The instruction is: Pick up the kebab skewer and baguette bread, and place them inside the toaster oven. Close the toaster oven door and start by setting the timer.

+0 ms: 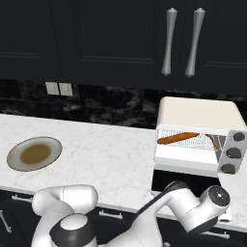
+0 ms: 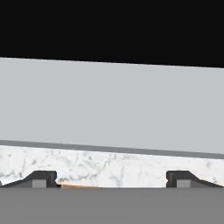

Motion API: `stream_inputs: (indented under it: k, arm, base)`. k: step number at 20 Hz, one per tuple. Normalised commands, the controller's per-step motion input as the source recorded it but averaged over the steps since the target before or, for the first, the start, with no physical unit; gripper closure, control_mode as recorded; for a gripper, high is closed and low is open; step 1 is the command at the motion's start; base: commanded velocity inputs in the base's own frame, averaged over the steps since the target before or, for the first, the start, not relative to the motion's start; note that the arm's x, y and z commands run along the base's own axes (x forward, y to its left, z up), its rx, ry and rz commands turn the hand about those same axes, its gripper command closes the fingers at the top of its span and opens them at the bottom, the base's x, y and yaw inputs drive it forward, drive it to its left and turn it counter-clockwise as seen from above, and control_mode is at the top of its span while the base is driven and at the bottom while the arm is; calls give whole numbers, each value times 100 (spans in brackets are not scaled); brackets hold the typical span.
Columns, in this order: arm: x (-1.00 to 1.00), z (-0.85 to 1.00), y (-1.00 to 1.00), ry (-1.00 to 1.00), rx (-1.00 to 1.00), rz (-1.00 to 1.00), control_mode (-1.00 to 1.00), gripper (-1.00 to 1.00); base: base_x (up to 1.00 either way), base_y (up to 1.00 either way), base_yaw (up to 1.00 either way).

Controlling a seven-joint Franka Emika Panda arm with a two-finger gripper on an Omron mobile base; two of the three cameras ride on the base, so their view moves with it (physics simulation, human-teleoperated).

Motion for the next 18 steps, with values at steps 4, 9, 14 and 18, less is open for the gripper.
stream_inputs:
  k: [4,9,14,18]
  arm:
    - [3,-28,-7,-2,0,6,-100,-100]
    - [5,-26,-6,-8,2,2,-100,-100]
    - [6,-28,-1,-12,3,0,-100,-100]
    - [1,-54,0,-8,0,0,-100,-100]
  base:
    - [0,0,0]
    - [0,0,0]
    - [0,0,0]
    - [0,0,0]
